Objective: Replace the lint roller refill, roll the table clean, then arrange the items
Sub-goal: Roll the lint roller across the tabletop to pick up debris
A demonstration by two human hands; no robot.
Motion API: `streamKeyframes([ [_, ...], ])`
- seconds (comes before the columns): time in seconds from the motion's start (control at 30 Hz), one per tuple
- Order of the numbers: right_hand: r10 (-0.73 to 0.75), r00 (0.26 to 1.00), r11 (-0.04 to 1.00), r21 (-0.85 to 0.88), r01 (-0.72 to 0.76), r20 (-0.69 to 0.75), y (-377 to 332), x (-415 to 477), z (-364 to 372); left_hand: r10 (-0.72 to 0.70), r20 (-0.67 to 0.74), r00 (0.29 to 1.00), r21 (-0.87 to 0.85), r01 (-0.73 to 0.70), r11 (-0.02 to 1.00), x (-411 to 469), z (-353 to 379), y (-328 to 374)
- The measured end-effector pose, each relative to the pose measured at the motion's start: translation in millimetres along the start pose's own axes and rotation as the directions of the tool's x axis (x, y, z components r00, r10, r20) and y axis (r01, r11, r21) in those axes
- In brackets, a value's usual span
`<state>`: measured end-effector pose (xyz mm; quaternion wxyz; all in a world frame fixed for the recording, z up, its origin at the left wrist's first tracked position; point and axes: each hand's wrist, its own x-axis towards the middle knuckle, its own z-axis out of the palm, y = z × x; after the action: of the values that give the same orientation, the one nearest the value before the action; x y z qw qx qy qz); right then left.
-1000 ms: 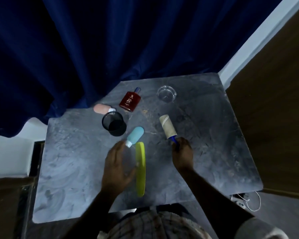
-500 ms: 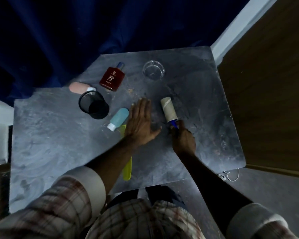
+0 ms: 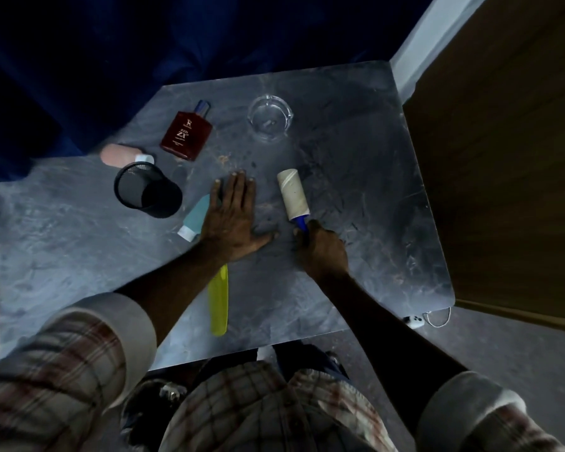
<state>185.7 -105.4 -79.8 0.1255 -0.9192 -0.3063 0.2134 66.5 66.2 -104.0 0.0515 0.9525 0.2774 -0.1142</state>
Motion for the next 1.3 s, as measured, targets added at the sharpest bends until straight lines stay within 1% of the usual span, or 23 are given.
streamKeyframes([
  [0.1,0.02,1.0,1.0,-0.005,-0.02,0.013,6,5,-4,0.023,-0.024,0.999,0.034,-0.022,0.999,-1,2,-1],
  [0.27,0.056,0.998,0.997,-0.061,-0.056,0.007,28,15,-19,0.036,-0.033,0.999,0.072,-0.033,0.997,0,4,0],
  [0.43,0.092,0.996,0.995,0.037,-0.092,-0.004,58,22,-39,0.022,0.024,0.999,0.112,-0.025,0.993,-1,0,3],
  [0.53,0.084,0.995,0.996,-0.01,-0.085,-0.051,74,24,-48,0.01,0.054,0.998,0.109,-0.015,0.994,0,-4,4],
  [0.63,0.187,0.981,0.977,0.111,-0.181,-0.048,88,28,-57,0.004,0.078,0.997,0.099,-0.012,0.995,1,-6,5],
  [0.77,0.291,0.956,0.928,0.234,-0.291,0.038,118,30,-69,0.012,0.076,0.997,0.088,-0.019,0.996,2,-6,5],
  [0.87,0.36,0.933,0.895,0.271,-0.353,0.027,134,30,-77,0.004,0.102,0.995,0.099,-0.015,0.995,3,-9,6],
  [0.93,0.385,0.923,0.889,0.26,-0.376,0.015,138,32,-80,-0.005,0.121,0.993,0.108,-0.008,0.994,4,-11,7],
  [1.07,0.364,0.931,0.908,0.212,-0.36,0.023,134,32,-77,-0.009,0.133,0.991,0.122,-0.008,0.993,3,-13,7],
  [1.1,0.346,0.938,0.923,0.173,-0.345,0.024,130,31,-76,-0.006,0.133,0.991,0.126,-0.011,0.992,3,-13,7],
  [1.17,0.267,0.963,0.957,0.11,-0.268,0.028,123,29,-72,-0.005,0.132,0.991,0.129,-0.012,0.992,4,-12,6],
  [1.2,0.226,0.973,0.966,0.12,-0.23,0.048,118,29,-72,-0.007,0.132,0.991,0.127,-0.01,0.992,4,-12,6],
  [1.27,0.184,0.976,0.963,0.18,-0.202,0.114,101,26,-70,-0.015,0.136,0.991,0.119,-0.002,0.993,5,-11,6],
  [1.3,0.146,0.985,0.973,0.167,-0.16,0.094,92,25,-66,-0.018,0.141,0.99,0.117,0.002,0.993,6,-11,6],
])
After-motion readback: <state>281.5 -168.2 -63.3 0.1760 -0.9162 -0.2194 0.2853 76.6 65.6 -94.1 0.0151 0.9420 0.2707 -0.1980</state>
